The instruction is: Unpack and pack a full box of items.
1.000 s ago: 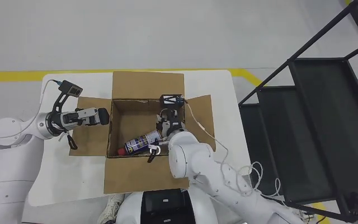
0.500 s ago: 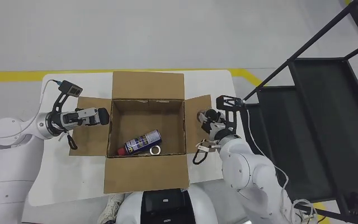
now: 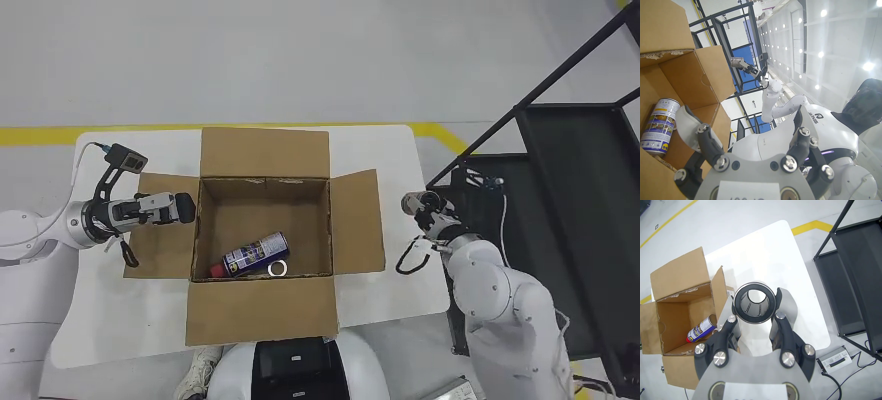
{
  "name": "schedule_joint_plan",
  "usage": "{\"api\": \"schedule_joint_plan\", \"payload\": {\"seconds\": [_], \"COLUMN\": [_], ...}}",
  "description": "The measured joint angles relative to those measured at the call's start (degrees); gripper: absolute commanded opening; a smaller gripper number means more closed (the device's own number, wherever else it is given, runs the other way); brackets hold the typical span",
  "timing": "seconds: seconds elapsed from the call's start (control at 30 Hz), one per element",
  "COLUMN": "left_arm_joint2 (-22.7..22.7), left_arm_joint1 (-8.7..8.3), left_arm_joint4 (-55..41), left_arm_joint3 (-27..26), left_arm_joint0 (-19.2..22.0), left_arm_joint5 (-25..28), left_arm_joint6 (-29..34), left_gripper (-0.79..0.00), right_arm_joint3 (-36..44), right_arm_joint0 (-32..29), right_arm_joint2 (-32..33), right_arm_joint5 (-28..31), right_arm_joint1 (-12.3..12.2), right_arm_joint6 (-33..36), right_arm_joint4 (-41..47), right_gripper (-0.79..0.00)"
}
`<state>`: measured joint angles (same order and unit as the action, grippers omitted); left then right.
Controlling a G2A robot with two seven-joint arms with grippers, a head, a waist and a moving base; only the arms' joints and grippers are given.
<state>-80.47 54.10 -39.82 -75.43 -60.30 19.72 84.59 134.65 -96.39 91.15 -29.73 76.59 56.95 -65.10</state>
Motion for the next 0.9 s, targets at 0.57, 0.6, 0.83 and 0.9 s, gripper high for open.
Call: {"api": "schedule_joint_plan", "payload": {"seconds": [0.57,0.6,0.83,0.9], "left_arm_joint2": [0.0,0.0,0.0,0.0], "left_arm_joint1": [0.00,0.00,0.00,0.00], "left_arm_joint4": [0.0,0.0,0.0,0.0], "left_arm_joint3": [0.0,0.0,0.0,0.0], "left_arm_joint0": [0.0,0.0,0.0,0.0], "left_arm_joint5": [0.0,0.0,0.0,0.0], "left_arm_joint6": [0.0,0.0,0.0,0.0], "left_gripper": [0.000,0.000,0.000,0.000], "right_arm_joint3": [-27.1,-28.7,-37.3,-39.0], "right_arm_joint0": [9.7,10.3,13.8,14.4], "right_arm_joint2": [-5.0,-5.3,-7.4,-7.6], "right_arm_joint5": [2.3,2.2,0.9,0.2], "right_arm_joint1": [0.3,0.4,0.8,1.0], "right_arm_joint6": [-3.5,-4.1,-8.2,-10.2], "right_arm_joint4": [0.2,0.3,1.3,1.9], "right_gripper": [-0.785,-0.785,-0.785,-0.785]}}
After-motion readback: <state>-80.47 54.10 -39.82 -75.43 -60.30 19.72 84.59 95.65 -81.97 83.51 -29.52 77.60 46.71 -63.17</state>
